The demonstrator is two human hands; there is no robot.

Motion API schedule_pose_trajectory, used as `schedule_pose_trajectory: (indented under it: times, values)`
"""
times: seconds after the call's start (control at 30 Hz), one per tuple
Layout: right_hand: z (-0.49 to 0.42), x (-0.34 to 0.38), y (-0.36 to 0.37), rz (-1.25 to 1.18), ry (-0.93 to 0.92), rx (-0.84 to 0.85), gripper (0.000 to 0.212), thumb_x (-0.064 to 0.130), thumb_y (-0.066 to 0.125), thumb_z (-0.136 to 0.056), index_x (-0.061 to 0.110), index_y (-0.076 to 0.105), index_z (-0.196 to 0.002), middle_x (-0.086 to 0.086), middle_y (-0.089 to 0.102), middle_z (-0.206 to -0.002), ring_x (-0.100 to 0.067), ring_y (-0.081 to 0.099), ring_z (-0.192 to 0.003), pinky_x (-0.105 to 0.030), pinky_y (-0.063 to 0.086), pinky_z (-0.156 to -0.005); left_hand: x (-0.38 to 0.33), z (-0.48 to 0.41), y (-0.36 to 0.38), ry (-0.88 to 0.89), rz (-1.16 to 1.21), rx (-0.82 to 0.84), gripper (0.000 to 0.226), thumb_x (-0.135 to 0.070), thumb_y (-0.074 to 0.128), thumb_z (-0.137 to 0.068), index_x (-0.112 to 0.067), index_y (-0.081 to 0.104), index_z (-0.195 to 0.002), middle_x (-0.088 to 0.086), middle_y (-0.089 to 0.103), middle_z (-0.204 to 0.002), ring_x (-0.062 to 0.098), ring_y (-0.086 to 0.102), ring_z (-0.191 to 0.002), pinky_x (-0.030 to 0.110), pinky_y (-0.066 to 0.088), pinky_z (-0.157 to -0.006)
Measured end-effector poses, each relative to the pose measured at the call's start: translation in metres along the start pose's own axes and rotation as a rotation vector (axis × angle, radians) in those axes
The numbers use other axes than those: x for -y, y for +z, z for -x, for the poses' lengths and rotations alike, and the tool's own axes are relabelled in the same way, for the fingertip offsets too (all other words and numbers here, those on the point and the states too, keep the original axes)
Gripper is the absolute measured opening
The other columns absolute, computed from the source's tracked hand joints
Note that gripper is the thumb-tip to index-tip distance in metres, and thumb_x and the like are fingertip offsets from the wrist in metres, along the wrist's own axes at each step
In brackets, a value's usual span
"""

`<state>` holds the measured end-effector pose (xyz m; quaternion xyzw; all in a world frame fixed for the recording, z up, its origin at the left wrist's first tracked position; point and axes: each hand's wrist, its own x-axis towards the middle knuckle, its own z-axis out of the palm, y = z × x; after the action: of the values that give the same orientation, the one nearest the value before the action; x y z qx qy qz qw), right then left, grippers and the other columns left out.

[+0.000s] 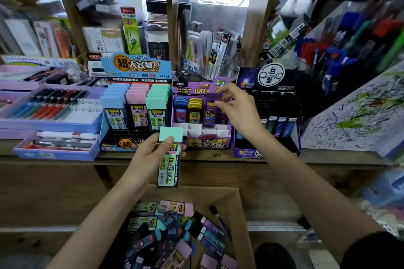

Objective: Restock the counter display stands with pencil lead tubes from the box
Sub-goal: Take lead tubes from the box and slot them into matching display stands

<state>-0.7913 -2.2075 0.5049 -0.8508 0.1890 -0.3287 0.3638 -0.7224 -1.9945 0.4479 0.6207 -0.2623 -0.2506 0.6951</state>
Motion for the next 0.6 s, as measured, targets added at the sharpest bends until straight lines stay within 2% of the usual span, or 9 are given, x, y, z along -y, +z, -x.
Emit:
schedule_pose_trajectory:
  times: [0.1,0.17,0.3,0.4,0.47,0.53,0.6]
  values:
    - [-0.002,-0.008,0.008,0.063,-0.01,0.033,0.018,0.01,0.066,-0.086,0.015,0.057,-0.1,0.006,0.054,-0.073,-0.016,0.059,-0.068,-0.022,0.047,-0.066,0.002,0.0,-0.002,0.001,0.007,0.004,0.02,-0.02,0.048,-0.095,-0.016,0.06,-0.111,0.004,0.075,-0.091,0.016,0.072,-0.079,0.017,0.053,-0.061]
    - [0.0,-0.012,0.014,0.16,-0.031,0.056,0.02,0.01,0.064,-0.087,0.016,0.053,-0.102,0.006,0.055,-0.069,-0.01,0.057,-0.063,-0.02,0.043,-0.061,0.002,0.0,-0.002,0.012,0.01,0.005,0.02,-0.02,0.048,-0.095,-0.017,0.061,-0.11,0.004,0.075,-0.091,0.016,0.072,-0.08,0.017,0.052,-0.061]
    - [0.004,-0.016,0.021,0.416,-0.149,0.05,0.025,0.013,0.061,-0.089,0.014,0.05,-0.112,-0.008,0.063,-0.074,-0.027,0.061,-0.067,-0.033,0.051,-0.062,0.003,0.0,-0.001,0.037,-0.019,-0.006,0.017,-0.022,0.049,-0.094,-0.022,0.062,-0.106,0.003,0.074,-0.093,0.013,0.069,-0.083,0.017,0.052,-0.064]
    - [0.007,-0.013,0.02,0.635,-0.291,0.023,0.026,0.016,0.057,-0.092,0.008,0.051,-0.116,-0.012,0.061,-0.086,-0.034,0.061,-0.073,-0.032,0.043,-0.056,0.004,0.0,-0.002,0.049,-0.088,-0.027,0.016,-0.023,0.051,-0.094,-0.025,0.063,-0.103,0.0,0.07,-0.097,0.008,0.065,-0.085,0.016,0.051,-0.068]
    - [0.013,-0.007,0.018,0.708,-0.312,0.011,0.028,0.019,0.051,-0.095,0.008,0.05,-0.121,-0.014,0.06,-0.099,-0.036,0.061,-0.078,-0.033,0.044,-0.057,0.004,0.0,-0.003,0.052,-0.092,-0.03,0.016,-0.024,0.052,-0.093,-0.027,0.064,-0.102,-0.001,0.07,-0.097,0.007,0.065,-0.085,0.017,0.051,-0.069]
    - [0.021,0.003,0.017,0.644,-0.308,-0.003,0.028,0.023,0.048,-0.097,0.009,0.051,-0.121,-0.01,0.06,-0.102,-0.03,0.061,-0.08,-0.036,0.049,-0.063,0.003,-0.001,-0.004,0.056,-0.083,-0.035,0.015,-0.026,0.053,-0.092,-0.028,0.065,-0.101,-0.002,0.071,-0.096,0.008,0.065,-0.085,0.02,0.051,-0.07]
    - [0.031,0.018,0.02,0.379,-0.264,0.053,0.022,0.027,0.05,-0.096,0.011,0.058,-0.11,0.002,0.058,-0.088,-0.017,0.057,-0.075,-0.032,0.049,-0.066,0.001,-0.002,-0.007,0.064,-0.085,-0.038,0.015,-0.026,0.054,-0.091,-0.029,0.066,-0.1,-0.002,0.071,-0.095,0.009,0.066,-0.086,0.021,0.051,-0.071]
